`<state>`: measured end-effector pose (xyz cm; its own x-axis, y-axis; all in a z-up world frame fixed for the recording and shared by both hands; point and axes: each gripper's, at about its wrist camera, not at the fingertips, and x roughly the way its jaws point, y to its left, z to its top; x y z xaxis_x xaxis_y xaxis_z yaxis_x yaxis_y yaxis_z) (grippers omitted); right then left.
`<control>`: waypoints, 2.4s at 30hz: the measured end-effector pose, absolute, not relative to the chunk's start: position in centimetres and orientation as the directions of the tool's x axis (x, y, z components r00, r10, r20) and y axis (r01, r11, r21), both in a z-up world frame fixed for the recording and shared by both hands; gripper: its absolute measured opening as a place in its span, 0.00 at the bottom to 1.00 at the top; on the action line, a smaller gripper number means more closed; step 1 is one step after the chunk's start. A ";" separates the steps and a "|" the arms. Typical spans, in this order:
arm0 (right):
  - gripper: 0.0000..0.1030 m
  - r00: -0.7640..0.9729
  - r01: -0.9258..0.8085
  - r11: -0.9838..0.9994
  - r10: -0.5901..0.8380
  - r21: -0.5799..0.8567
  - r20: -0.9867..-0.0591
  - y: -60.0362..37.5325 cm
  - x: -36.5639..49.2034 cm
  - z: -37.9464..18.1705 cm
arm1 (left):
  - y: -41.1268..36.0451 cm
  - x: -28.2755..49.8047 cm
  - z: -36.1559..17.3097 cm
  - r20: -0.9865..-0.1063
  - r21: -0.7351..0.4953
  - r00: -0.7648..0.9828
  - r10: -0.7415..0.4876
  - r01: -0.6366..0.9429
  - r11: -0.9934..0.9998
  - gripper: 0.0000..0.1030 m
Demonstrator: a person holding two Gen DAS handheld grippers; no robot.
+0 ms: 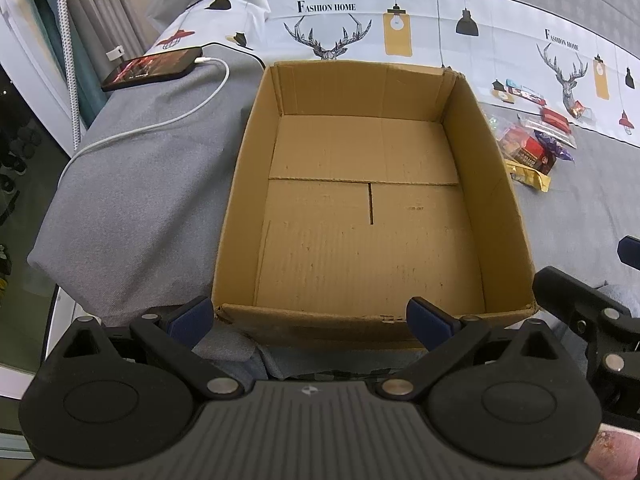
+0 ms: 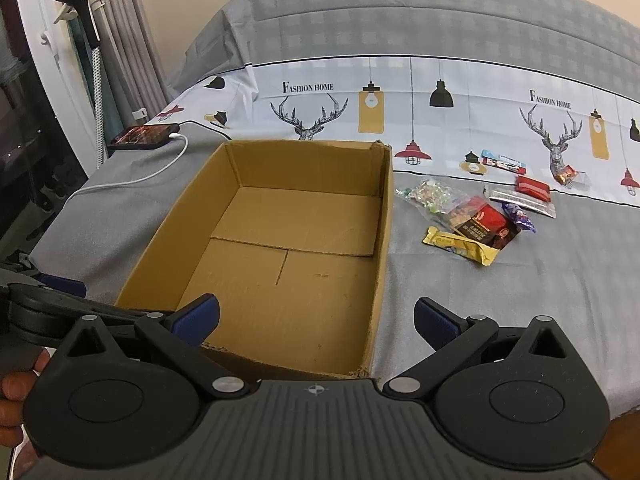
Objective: Organize snacks
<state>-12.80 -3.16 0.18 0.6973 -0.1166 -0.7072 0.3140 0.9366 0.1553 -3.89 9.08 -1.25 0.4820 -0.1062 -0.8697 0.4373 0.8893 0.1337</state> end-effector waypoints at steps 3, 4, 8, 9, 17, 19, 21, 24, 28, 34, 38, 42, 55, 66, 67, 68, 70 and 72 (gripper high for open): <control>1.00 0.703 0.310 0.937 -0.110 0.163 -0.703 -3.2 -12.8 0.2 | 9.1 -3.9 -1.3 -0.871 0.134 0.479 -0.106 0.440 0.888 1.00; 1.00 0.706 0.308 0.936 -0.107 0.168 -0.700 -3.2 -12.8 0.2 | 9.1 -3.9 -1.3 -0.871 0.134 0.480 -0.107 0.441 0.888 1.00; 1.00 0.708 0.311 0.935 -0.106 0.173 -0.698 -3.1 -12.8 0.1 | 9.0 -4.1 -1.3 -0.869 0.139 0.484 -0.106 0.443 0.886 1.00; 1.00 0.708 0.312 0.934 -0.106 0.174 -0.698 -3.1 -12.8 0.1 | 9.0 -4.1 -1.3 -0.869 0.139 0.484 -0.106 0.444 0.885 1.00; 1.00 0.714 0.311 0.933 -0.104 0.179 -0.693 -3.1 -12.9 0.1 | 8.7 -4.2 -1.2 -0.869 0.142 0.483 -0.102 0.442 0.886 1.00; 1.00 0.717 0.309 0.933 -0.101 0.184 -0.690 -3.1 -12.9 0.1 | 8.7 -4.2 -1.2 -0.869 0.143 0.484 -0.101 0.442 0.886 1.00; 1.00 0.711 0.312 0.934 -0.108 0.175 -0.695 -3.0 -12.9 0.1 | 8.7 -4.2 -1.2 -0.869 0.144 0.485 -0.101 0.442 0.885 1.00; 1.00 0.709 0.314 0.934 -0.110 0.173 -0.697 -3.0 -12.9 0.1 | 8.7 -4.2 -1.2 -0.868 0.147 0.486 -0.099 0.443 0.885 1.00; 1.00 0.717 0.310 0.933 -0.102 0.185 -0.689 -3.0 -12.9 0.1 | 8.6 -4.2 -1.1 -0.868 0.151 0.487 -0.096 0.442 0.884 1.00; 1.00 0.719 0.310 0.930 -0.096 0.195 -0.688 -3.0 -13.0 0.1 | 8.3 -4.3 -1.0 -0.868 0.160 0.488 -0.090 0.447 0.880 1.00; 1.00 0.735 0.305 0.925 -0.078 0.227 -0.673 -3.2 -13.2 0.0 | 7.8 -4.4 -1.1 -0.869 0.170 0.488 -0.082 0.450 0.877 1.00; 1.00 0.720 0.327 0.920 -0.093 0.218 -0.688 -3.8 -13.4 -0.3 | 7.0 -4.4 -1.2 -0.870 0.182 0.487 -0.075 0.459 0.869 1.00; 1.00 0.739 0.388 0.882 -0.124 0.268 -0.662 -7.4 -14.8 -1.6 | 3.0 -4.7 -1.6 -0.877 0.214 0.476 -0.067 0.512 0.832 1.00; 1.00 0.684 0.570 0.773 -0.257 0.280 -0.682 -15.6 -17.4 -3.1 | -5.4 -3.9 -1.2 -0.883 0.196 0.454 -0.117 0.585 0.787 1.00; 1.00 0.675 0.590 0.760 -0.277 0.274 -0.684 -16.5 -17.8 -3.4 | -6.5 -3.7 -1.2 -0.886 0.189 0.446 -0.126 0.595 0.781 1.00; 1.00 0.663 0.608 0.746 -0.291 0.270 -0.690 -17.4 -18.0 -3.6 | -7.6 -3.5 -1.2 -0.887 0.183 0.442 -0.133 0.601 0.778 1.00; 1.00 0.642 0.641 0.722 -0.315 0.262 -0.699 -19.3 -18.5 -4.0 | -10.1 -3.1 -1.2 -0.890 0.171 0.432 -0.149 0.618 0.767 1.00; 1.00 0.620 0.673 0.695 -0.344 0.253 -0.705 -21.5 -18.9 -4.4 | -12.6 -2.4 -1.2 -0.896 0.148 0.411 -0.168 0.633 0.760 1.00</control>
<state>-18.88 -21.47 -4.38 0.6200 -0.3436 -0.7054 0.6731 0.6949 0.2531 -2.41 -12.58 -1.24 0.4106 -0.1677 -0.8963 0.6328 0.7601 0.1477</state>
